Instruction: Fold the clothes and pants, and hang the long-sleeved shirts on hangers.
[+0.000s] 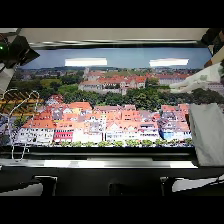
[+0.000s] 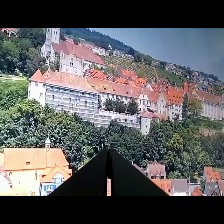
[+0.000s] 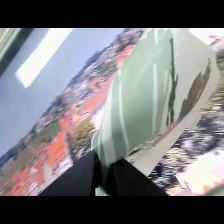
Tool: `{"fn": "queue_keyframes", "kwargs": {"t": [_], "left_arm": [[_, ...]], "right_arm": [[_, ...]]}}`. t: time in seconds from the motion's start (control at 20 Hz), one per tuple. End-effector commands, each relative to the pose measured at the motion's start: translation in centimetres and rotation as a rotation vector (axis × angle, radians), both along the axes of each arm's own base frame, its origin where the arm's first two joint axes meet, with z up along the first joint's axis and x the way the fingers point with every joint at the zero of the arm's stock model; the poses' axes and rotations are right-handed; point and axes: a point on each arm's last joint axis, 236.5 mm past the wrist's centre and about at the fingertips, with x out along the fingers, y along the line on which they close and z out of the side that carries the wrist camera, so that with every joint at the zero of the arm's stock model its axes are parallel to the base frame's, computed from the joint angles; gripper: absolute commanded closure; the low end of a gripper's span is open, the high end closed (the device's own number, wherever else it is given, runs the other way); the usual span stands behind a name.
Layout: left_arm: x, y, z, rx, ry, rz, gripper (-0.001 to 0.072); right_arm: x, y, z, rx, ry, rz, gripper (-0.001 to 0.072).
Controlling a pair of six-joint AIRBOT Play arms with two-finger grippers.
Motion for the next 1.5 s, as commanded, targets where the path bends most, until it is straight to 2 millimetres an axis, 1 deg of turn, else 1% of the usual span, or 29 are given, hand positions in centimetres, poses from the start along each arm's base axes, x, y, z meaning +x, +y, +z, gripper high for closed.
{"fn": "queue_keyframes", "kwargs": {"t": [0.0, 0.2, 0.35, 0.6, 0.8, 0.9, 0.95, 1.05, 1.15, 1.25, 1.3, 1.35, 1.45], "left_arm": [[-0.2, -0.1, -0.2, 0.002, 0.009, -0.004, 0.0692], [-0.4, -0.1, -0.4, 0.004, 0.023, -0.011, 0.0692], [-0.7, -0.2, -0.6, 0.006, 0.036, -0.017, 0.0692], [-0.7, -0.2, -0.6, 0.004, 0.038, -0.015, 0.0692], [-0.8, -0.2, -0.8, 0.006, 0.045, -0.018, 0.0692], [-1.0, -0.3, -0.9, 0.007, 0.055, -0.023, 0.0692], [-1.1, -0.3, -1.0, 0.009, 0.061, -0.026, 0.0693], [-1.2, -0.3, -1.1, 0.009, 0.062, -0.026, 0.0692], [-1.2, -0.3, -1.1, 0.009, 0.064, -0.027, 0.0692], [-1.2, -0.3, -1.1, 0.01, 0.065, -0.028, 0.0692], [-1.2, -0.3, -1.1, 0.009, 0.064, -0.028, 0.0692], [-1.2, -0.3, -1.1, 0.009, 0.065, -0.028, 0.0692], [-1.2, -0.3, -1.2, 0.009, 0.065, -0.028, 0.0692]], "right_arm": [[-3.5, -4.0, 0.4, -0.088, 0.09, -0.155, 0.0681], [-5.5, -3.5, 0.8, -0.089, 0.144, -0.17, 0.0681], [-7.4, -3.9, 1.3, -0.119, 0.193, -0.203, 0.0682], [-9.5, -2.9, 1.7, -0.125, 0.251, -0.184, 0.0682], [-12.5, -2.8, 2.2, -0.18, 0.336, -0.179, 0.0682], [-14.4, -2.6, 1.7, -0.188, 0.412, -0.169, 0.0682], [-15.4, -2.0, 0.5, -0.18, 0.478, -0.129, 0.0682], [-17.7, -0.6, -3.3, -0.113, 0.63, -0.062, 0.0682], [-19.9, -0.2, -7.4, -0.068, 0.766, -0.052, 0.0682], [-22.2, -0.5, -10.4, -0.062, 0.888, -0.06, 0.0682], [-23.5, -0.9, -11.4, -0.07, 0.951, -0.07, 0.0682], [-24.8, -1.1, -12.0, -0.075, 1.007, -0.078, 0.0682], [-26.5, -1.4, -12.4, -0.085, 1.086, -0.092, 0.0682]]}}
